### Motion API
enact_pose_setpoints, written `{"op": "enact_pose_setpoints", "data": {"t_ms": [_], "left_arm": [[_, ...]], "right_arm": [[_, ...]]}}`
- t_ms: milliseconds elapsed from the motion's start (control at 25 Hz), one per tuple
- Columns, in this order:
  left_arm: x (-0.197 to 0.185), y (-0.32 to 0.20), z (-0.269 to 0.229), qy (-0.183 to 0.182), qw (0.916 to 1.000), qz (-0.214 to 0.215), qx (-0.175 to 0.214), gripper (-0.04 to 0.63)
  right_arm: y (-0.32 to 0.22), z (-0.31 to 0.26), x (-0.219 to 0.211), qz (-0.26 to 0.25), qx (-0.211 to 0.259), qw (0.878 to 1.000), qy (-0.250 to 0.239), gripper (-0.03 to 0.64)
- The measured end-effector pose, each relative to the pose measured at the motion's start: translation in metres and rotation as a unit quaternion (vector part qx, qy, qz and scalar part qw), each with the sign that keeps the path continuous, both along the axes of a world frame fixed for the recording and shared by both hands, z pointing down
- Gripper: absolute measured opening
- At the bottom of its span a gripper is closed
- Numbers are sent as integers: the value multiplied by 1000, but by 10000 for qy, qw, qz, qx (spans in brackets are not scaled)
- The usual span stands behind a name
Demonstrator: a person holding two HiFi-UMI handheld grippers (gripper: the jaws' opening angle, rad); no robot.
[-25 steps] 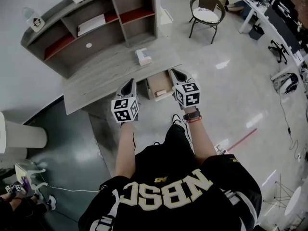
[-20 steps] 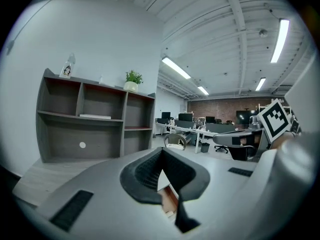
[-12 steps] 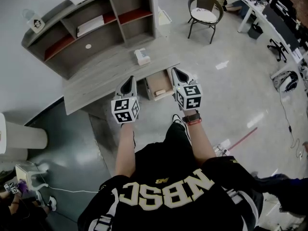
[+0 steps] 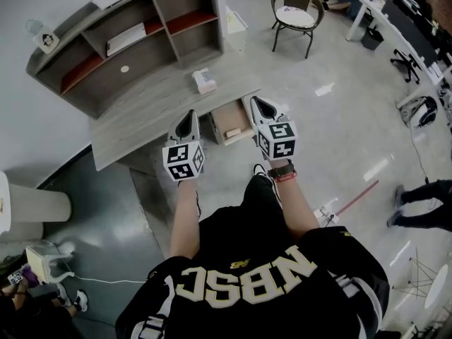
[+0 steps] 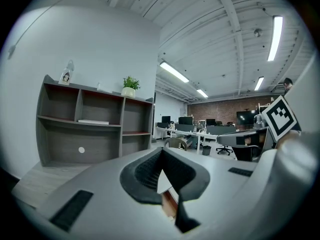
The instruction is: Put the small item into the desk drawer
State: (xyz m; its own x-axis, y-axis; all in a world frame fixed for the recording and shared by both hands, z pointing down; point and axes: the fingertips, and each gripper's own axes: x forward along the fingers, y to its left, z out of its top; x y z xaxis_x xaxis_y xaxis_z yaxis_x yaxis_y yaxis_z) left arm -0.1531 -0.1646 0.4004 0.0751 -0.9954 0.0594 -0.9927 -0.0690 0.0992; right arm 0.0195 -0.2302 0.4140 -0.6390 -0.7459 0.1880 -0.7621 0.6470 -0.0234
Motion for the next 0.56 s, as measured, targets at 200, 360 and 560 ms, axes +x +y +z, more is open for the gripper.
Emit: {"op": "enact_pose_setpoints", "data": {"t_ms": [200,360,560], "left_arm": [[0,-10,14,74,9999,-51,-140,12],[-6,-24,30,148,9994,-172,-275,12],[-19,-60,53,186,9984,-318,-430,13]], "right_arm": [[-8,13,1,-70,-144,9999,29,8],[-25,31,-4,-174,-322,9993,110,8],[-65,65,-18,-359,-472,9978,289,8]]}}
